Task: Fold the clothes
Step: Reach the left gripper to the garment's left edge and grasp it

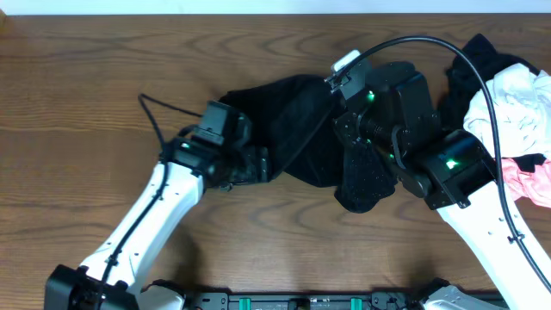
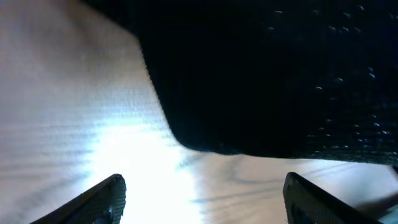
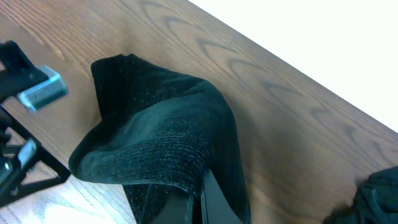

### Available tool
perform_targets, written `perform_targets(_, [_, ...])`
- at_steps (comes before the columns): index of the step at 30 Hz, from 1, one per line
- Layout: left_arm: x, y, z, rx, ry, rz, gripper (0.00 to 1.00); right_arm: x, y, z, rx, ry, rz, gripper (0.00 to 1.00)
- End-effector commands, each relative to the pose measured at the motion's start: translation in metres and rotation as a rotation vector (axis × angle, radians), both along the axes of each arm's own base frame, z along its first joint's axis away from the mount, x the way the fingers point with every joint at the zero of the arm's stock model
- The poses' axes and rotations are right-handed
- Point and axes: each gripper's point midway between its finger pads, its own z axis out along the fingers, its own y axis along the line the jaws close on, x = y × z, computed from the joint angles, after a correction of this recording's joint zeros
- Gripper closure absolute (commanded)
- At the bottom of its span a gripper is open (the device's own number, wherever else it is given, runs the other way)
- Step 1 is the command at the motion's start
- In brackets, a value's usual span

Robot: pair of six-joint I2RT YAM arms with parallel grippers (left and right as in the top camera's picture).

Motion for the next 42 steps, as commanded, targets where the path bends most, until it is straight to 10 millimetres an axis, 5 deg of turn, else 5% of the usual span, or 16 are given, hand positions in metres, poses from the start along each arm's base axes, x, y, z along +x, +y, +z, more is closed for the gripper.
perform_targets(1, [0.008,0.003,0.001,0.160,-0.147,-0.154,0.19,-0.001,0.003,0.007,0.016,-0.016,-0.009,0.99])
perform_targets(7, [0.022,0.008,0.006,0.431,-0.341,-0.317,0.18,-0.001,0.003,0.007,0.015,-0.016,-0.009,0.99])
perform_targets(11, [0.029,-0.002,0.013,0.452,-0.414,-0.328,0.18,-0.001,0.003,0.007,0.015,-0.016,-0.009,0.99])
perform_targets(17, [0.035,0.005,0.013,0.305,-0.308,0.085,0.18,-0.003,0.001,0.004,0.008,-0.004,-0.009,0.99])
perform_targets(21, [0.021,-0.021,0.014,-0.031,-0.043,0.383,0.05,-0.004,0.001,0.003,0.004,0.002,-0.009,0.99])
perform_targets(34, [0.016,-0.031,0.031,-0.445,0.509,0.949,0.08,-0.009,-0.003,-0.005,-0.018,0.038,-0.008,0.99])
perform_targets(42, [0.039,-0.025,0.042,-0.577,0.574,1.136,0.09,-0.009,-0.003,-0.005,-0.018,0.037,-0.008,0.99])
